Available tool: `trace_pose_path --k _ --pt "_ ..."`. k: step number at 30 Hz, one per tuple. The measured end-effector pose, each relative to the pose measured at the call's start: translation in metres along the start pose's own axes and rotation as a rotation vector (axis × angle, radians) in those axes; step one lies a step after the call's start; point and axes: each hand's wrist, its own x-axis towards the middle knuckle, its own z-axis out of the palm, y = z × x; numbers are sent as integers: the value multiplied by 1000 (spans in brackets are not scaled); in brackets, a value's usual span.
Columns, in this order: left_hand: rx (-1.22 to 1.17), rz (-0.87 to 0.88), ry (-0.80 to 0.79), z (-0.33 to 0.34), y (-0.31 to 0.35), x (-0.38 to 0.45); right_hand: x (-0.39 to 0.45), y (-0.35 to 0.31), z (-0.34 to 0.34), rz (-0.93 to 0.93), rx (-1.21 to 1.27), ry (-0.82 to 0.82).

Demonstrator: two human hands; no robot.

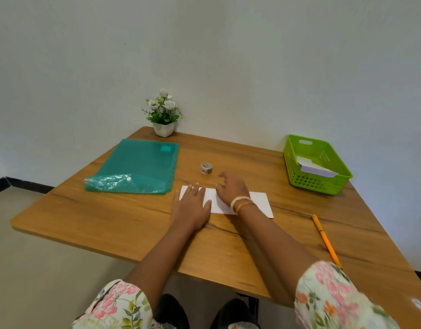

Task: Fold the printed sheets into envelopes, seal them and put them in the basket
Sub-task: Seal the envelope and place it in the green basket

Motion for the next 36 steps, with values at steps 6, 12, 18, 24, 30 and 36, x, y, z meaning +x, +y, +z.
trace_pose_path --k 6,12,18,24,30,36 --pt "-26 -8 19 2 0 0 58 -21 21 -97 -149 -145" --pt "-94 -26 98 2 -1 1 67 -26 25 -63 -81 -70" --pt "-273 32 297 -2 -1 -4 -2 -13 16 -89 601 53" --pt "-464 74 345 -9 -1 -10 -39 10 16 -252 549 96" --pt "-709 21 271 -10 -10 -5 -42 11 23 -276 577 60" --pt "-624 13 319 -7 -11 -3 -45 9 25 -347 474 195"
